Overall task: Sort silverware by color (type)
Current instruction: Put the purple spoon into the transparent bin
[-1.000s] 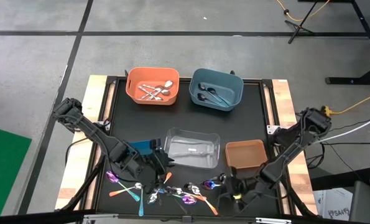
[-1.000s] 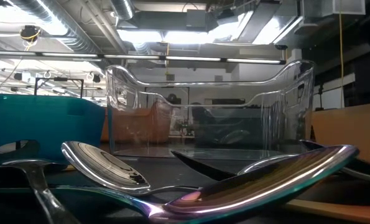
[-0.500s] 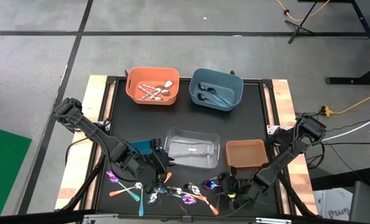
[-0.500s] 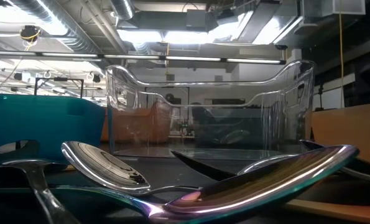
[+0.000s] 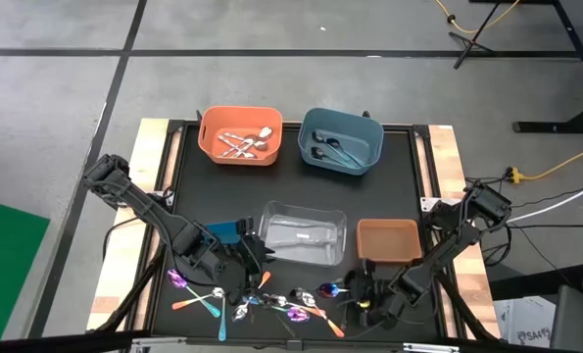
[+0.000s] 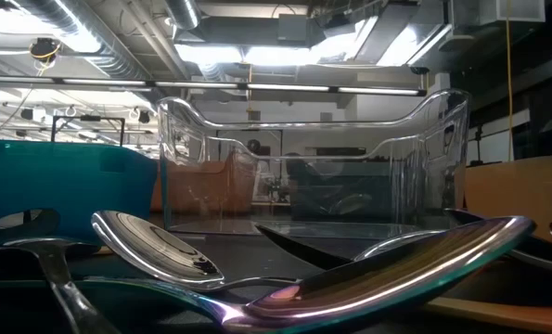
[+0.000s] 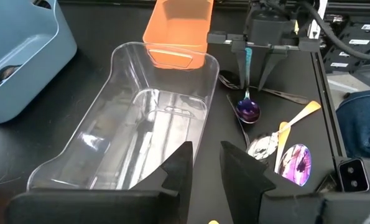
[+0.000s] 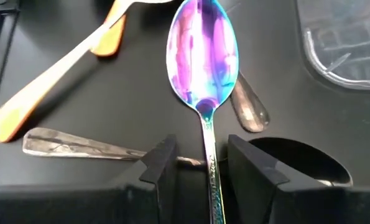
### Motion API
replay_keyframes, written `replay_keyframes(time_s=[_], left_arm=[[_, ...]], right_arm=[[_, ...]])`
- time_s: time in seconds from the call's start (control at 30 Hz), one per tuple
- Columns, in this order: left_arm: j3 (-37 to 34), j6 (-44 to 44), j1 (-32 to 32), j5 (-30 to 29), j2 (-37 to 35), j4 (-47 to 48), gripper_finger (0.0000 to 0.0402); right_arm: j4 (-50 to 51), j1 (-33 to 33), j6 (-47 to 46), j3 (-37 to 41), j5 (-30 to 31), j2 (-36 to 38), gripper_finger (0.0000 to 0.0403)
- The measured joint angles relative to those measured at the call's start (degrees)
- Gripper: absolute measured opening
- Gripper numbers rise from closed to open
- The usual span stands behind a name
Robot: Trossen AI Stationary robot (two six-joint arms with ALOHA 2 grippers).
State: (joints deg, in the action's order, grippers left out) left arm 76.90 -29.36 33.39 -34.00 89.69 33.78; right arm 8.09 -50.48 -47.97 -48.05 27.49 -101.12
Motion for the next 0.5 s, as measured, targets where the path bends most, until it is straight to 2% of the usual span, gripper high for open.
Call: replay_keyframes(time_s=[0.1,0.5], left_arm=[[0.0,0.0,0.0,0.0,0.0,0.0,0.0075],[0.0,0.0,0.0,0.0,0.0,0.0,0.0075]], right_arm=[[0.6,0.8,0.0,0.0,-0.6,0.0,0.0133],[2.0,5.0,0.0,-0.1,-10.5,0.2,0.0133]])
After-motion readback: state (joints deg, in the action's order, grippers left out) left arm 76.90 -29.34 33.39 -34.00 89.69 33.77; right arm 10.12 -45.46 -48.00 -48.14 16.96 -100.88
